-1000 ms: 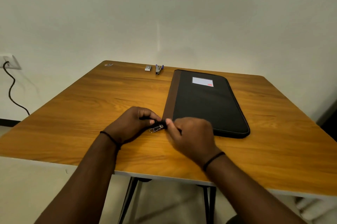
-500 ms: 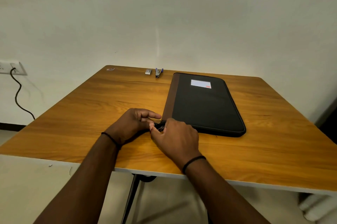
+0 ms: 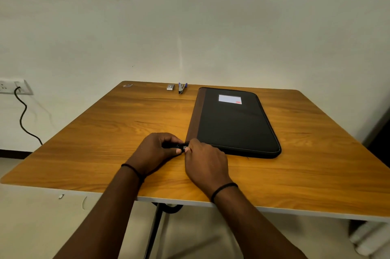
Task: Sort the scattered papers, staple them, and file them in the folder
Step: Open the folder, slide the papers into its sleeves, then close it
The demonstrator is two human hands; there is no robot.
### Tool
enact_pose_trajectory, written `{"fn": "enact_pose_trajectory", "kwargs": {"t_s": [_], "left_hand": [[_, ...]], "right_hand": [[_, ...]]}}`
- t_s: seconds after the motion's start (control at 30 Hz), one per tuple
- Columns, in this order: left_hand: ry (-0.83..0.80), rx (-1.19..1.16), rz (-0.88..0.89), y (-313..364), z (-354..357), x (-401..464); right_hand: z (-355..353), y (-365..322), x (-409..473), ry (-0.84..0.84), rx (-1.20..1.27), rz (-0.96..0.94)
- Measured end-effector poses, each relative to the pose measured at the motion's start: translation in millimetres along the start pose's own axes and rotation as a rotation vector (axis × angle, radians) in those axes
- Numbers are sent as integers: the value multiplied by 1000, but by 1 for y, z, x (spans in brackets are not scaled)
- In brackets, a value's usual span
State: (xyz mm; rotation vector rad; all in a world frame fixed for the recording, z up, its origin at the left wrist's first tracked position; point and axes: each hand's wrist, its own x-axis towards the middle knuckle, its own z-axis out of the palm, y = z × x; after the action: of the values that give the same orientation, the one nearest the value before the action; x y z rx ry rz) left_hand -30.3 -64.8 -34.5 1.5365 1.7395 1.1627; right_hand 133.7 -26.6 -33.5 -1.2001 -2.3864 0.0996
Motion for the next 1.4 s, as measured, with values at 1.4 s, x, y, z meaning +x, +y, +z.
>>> {"fn": "enact_pose_trajectory", "kwargs": {"t_s": [1.4], "left_hand": [[50, 829, 313, 36, 66, -26]], "right_hand": [[-33, 77, -38, -9, 191, -46]]}}
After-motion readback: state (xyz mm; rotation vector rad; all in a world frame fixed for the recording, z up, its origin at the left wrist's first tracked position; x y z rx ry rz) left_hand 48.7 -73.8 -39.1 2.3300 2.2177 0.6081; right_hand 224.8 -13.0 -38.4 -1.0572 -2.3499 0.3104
